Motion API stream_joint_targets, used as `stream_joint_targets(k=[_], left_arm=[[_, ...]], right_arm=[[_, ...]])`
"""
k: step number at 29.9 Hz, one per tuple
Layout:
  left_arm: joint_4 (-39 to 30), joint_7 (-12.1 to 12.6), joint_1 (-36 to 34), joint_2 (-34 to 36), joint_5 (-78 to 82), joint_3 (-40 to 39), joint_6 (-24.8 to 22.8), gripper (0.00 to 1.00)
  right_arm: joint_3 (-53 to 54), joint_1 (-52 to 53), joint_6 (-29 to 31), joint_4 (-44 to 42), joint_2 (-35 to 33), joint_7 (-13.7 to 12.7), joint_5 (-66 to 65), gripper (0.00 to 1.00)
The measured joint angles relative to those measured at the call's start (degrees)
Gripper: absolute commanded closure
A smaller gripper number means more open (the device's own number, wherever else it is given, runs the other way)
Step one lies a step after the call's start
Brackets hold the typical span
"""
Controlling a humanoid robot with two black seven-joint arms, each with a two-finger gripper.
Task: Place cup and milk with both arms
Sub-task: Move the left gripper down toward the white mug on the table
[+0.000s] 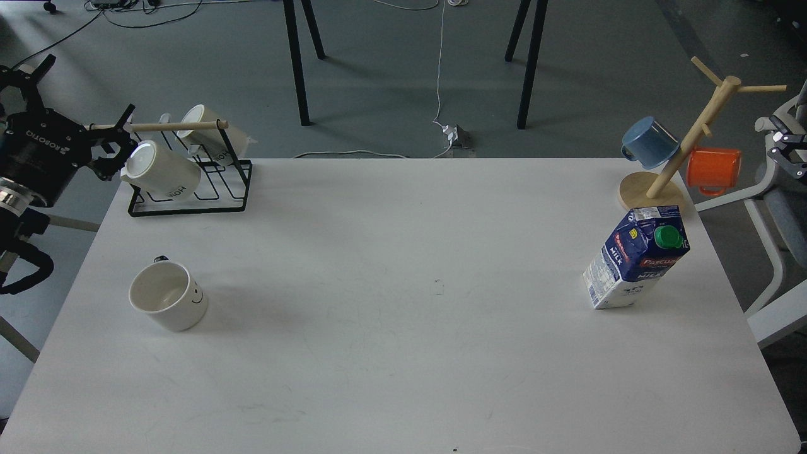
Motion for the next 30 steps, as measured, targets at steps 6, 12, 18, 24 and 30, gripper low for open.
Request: stream_joint_targets(k=[6, 12, 18, 24, 30], left_arm=[[0.03, 0.46, 0.22, -0.06, -0.07, 0.09, 0.00, 0.00], [4.63, 0.55, -0.84, 0.12, -2.71, -0.21, 0.01, 0.00], [7.49, 0.18, -1.97, 0.91, -1.56, 0.73, 0.02, 0.00], [6.36, -4.07, -5.03, 6.58, 15.24, 1.28, 0.02, 0.01], [-0.32, -15.40, -5.34, 10.96, 34.47, -0.29, -0.02, 0.02]], right_arm=[[0.13, -0.21, 0.00, 0.01, 0.00, 0.01, 0.00, 0.01], [0.16, -0.22, 0.00, -0.04, 0.31, 0.01, 0.01, 0.01], [0.39, -0.22, 0.00, -0.15, 0.31, 0.01, 0.02, 0.01], [0.50, -0.21, 0.00, -0.21, -0.09, 0.01, 0.03, 0.01], [1.17, -0.18, 0.00, -0.39, -0.63, 0.01, 0.08, 0.01]])
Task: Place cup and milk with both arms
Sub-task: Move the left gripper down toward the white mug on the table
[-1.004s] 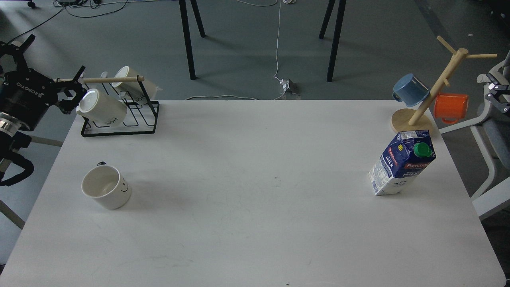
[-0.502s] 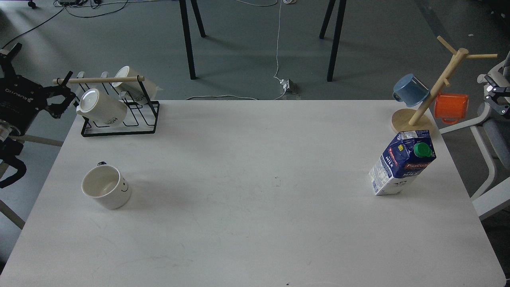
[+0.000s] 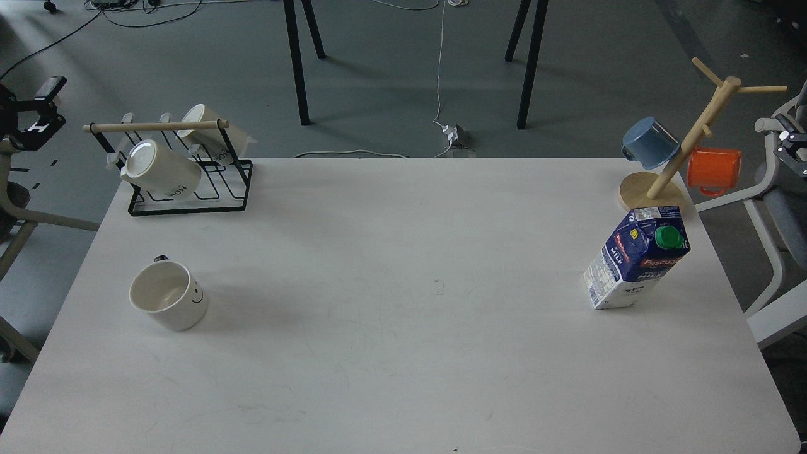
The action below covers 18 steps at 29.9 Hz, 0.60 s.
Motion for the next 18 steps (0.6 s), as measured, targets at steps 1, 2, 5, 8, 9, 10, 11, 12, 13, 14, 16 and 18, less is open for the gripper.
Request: stream_joint_targets(k=[1, 2, 5, 8, 9, 10, 11, 12, 13, 14, 16, 18], left_arm=[[-0.54, -1.67, -0.01, 0.32, 0.13, -0.86, 0.00, 0.02], [-0.81, -3.17, -0.10, 0.54, -0.58, -1.93, 0.01, 0.02], [-0.88, -4.98, -0.51, 0.95, -6.24, -3.49, 0.02, 0.01], [-0.62, -5.95, -0.45, 1.43, -8.12, -3.71, 0.04, 0.00], [-0.54, -6.57, -0.29, 1.50, -7.88, -3.72, 0.04, 0.00], [-0.42, -7.83, -0.13, 1.60, -7.47, -3.72, 0.04, 0.00], [-0.25, -9.72, -0.02, 1.79, -7.14, -3.72, 0.04, 0.00], [-0.11, -11.60, 0.08, 2.06, -6.96, -3.72, 0.04, 0.00], [0.00, -13.64, 0.22, 2.42, -6.84, -3.60, 0.04, 0.00], [0.07, -14.94, 0.34, 2.71, -6.78, -3.35, 0.04, 0.00], [0.11, -16.32, 0.47, 2.96, -6.61, -2.71, 0.04, 0.00], [-0.08, -16.66, 0.94, 3.23, -5.02, -1.89, 0.04, 0.00]], right_arm=[[0.02, 0.00, 0.00, -0.10, -0.19, 0.00, 0.00, 0.01], [0.04, -0.03, 0.00, -0.17, -0.41, 0.00, 0.02, 0.01], [0.05, -0.50, 0.00, -0.26, -0.85, 0.05, 0.02, 0.01], [0.05, -0.79, 0.00, -0.27, -0.93, 0.07, 0.02, 0.01], [0.05, -0.86, 0.00, -0.24, -0.93, 0.08, 0.04, 0.01], [0.05, -0.92, 0.00, -0.19, -0.93, 0.08, 0.06, 0.01], [0.05, -0.96, 0.00, -0.13, -0.93, 0.10, 0.07, 0.01], [0.05, -0.98, 0.00, -0.09, -0.93, 0.13, 0.09, 0.01], [0.05, -1.00, 0.00, -0.09, -0.94, 0.15, 0.09, 0.01], [0.05, -1.00, 0.00, -0.09, -0.94, 0.16, 0.10, 0.01], [0.05, -1.01, 0.00, -0.10, -0.95, 0.17, 0.10, 0.01], [0.05, -1.02, 0.00, -0.16, -0.95, 0.17, 0.10, 0.01]])
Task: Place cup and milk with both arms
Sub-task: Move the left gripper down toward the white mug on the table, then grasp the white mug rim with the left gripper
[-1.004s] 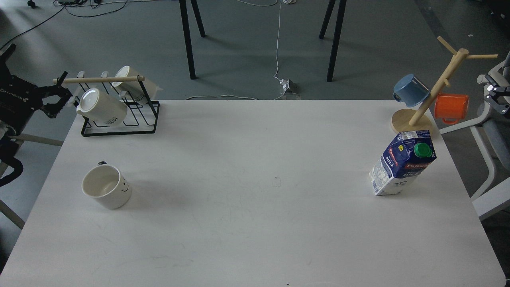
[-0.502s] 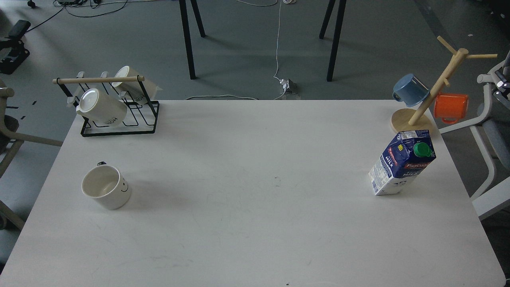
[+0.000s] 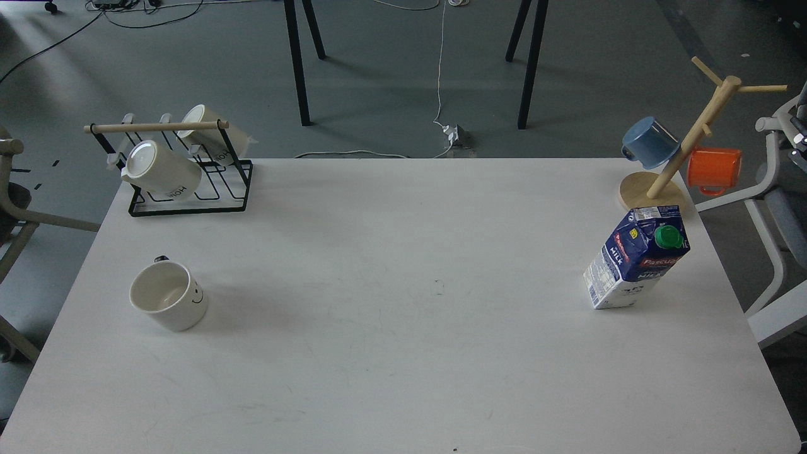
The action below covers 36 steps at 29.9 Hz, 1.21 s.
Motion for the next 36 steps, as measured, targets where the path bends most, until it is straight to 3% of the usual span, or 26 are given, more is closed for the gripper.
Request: stream_joint_targets(k=[3, 9, 14, 20, 24, 33, 36], left_arm=[[-1.42, -0.10, 1.19, 0.74, 9.13, 0.72, 0.01, 0.00], [-7.60, -0.14, 3.13, 1.14, 44.21, 1.51, -0.02, 0.00], [-12.18, -0.15, 5.74, 3.28, 71.28, 7.32, 2.10, 0.00], [-13.51, -0.15, 5.70, 8.33, 79.30, 22.16, 12.38, 0.00], [-11.61, -0.15, 5.74, 6.57, 82.44, 25.75, 17.21, 0.01], [-9.87, -0.13, 7.03, 4.82, 82.71, 26.98, 18.16, 0.01], [-6.42, -0.12, 7.25, 4.27, 82.73, 27.65, 18.20, 0.01]], right_arm=[[0.00, -0.06, 0.00, -0.07, 0.00, 0.00, 0.00, 0.01], [-0.02, -0.52, 0.00, -0.10, 0.00, 0.00, 0.00, 0.01], [-0.02, -1.58, 0.00, -0.09, 0.00, 0.00, 0.00, 0.01], [-0.02, -2.61, 0.00, -0.32, 0.00, 0.00, 0.00, 0.01], [-0.02, -2.70, 0.00, -0.13, 0.00, 0.00, 0.00, 0.01], [-0.02, -2.89, 0.00, -0.22, 0.00, 0.00, 0.00, 0.01], [-0.02, -3.21, 0.00, -0.22, 0.00, 0.06, 0.00, 0.01]])
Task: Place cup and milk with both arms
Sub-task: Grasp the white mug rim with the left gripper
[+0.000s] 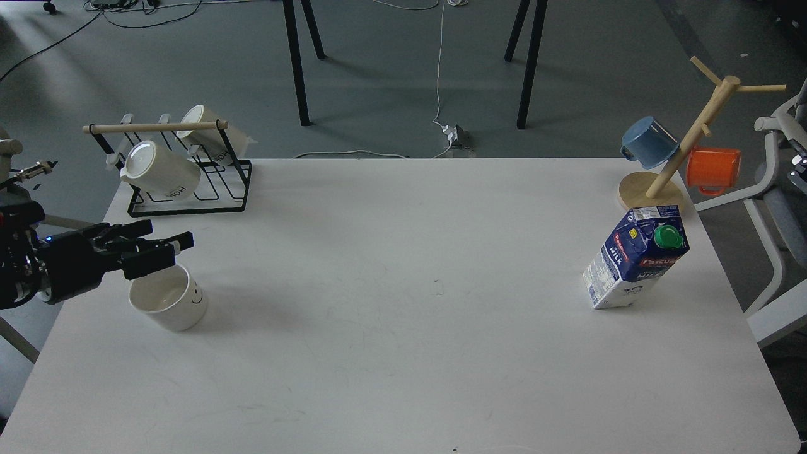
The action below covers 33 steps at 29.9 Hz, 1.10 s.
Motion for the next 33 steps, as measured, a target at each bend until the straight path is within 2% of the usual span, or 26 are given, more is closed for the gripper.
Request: stream_joint_targets(k=[3, 10, 27, 33], left_arm=[[3.99, 0.00, 0.00, -1.42, 0.00, 0.67, 0.21, 0.01], [8.32, 0.00, -0.12, -3.06, 0.00, 2.27, 0.88, 0.01], [21.88, 0.00, -0.41, -9.45, 0.00, 6.50, 7.73, 0.01], [24.63, 0.00, -0.42, -11.57, 0.00, 6.69, 8.45, 0.01]], right_arm=[[0.00, -0.39, 0.00, -0.02, 0.00, 0.02, 0.00, 0.01], [0.00, -1.04, 0.00, -0.09, 0.00, 0.32, 0.00, 0.01], [0.03, -1.60, 0.00, -0.18, 0.00, 0.56, 0.05, 0.01], [0.10, -1.61, 0.00, -0.18, 0.00, 0.56, 0.09, 0.01]])
